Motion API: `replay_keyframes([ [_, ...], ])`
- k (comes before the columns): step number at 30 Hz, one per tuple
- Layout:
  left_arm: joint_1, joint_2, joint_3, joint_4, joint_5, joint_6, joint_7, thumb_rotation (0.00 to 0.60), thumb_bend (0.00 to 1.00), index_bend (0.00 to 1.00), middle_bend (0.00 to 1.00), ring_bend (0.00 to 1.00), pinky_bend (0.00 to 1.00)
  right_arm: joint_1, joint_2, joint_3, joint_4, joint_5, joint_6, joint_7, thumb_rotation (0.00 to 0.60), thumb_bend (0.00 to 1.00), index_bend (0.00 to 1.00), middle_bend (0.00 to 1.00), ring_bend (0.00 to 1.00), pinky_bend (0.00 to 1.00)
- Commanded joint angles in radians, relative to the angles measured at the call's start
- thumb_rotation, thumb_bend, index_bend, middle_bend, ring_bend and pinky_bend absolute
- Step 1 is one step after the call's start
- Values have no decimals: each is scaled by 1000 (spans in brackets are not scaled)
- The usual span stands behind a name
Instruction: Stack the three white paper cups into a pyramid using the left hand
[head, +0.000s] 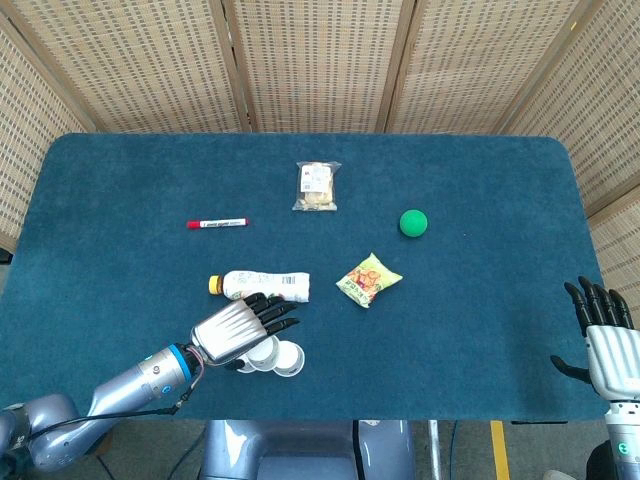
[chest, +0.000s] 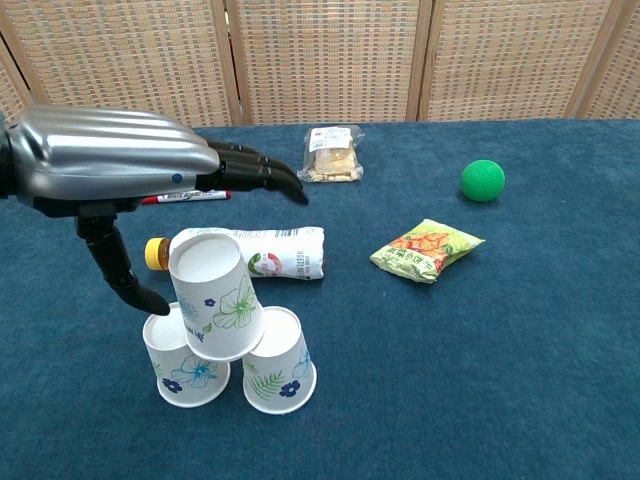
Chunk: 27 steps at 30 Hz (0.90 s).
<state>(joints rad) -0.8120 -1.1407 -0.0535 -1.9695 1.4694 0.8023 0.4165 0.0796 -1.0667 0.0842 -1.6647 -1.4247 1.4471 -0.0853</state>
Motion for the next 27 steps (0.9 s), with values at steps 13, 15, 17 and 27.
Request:
replay_keyframes([
  [13, 205, 229, -9, -20, 11, 338, -131, 600, 0, 0, 0, 0, 0, -7, 5, -11, -17, -33, 18, -1, 600, 0, 0, 0, 0, 0],
  [15, 266, 220, -8, -6, -47, 419, -96, 600, 0, 0, 0, 0, 0, -8, 6, -13, -20, -40, 22, -1, 600, 0, 0, 0, 0, 0],
  [17, 320, 197, -4, 13, -87, 490, -88, 600, 0, 0, 0, 0, 0, -9, 7, -15, -23, -44, 24, 0, 600, 0, 0, 0, 0, 0],
  [27, 541, 82, 62, 176, -196, 664, -201, 600, 0, 0, 0, 0, 0, -9, 6, -13, -11, -39, 21, 13, 600, 0, 0, 0, 0, 0],
])
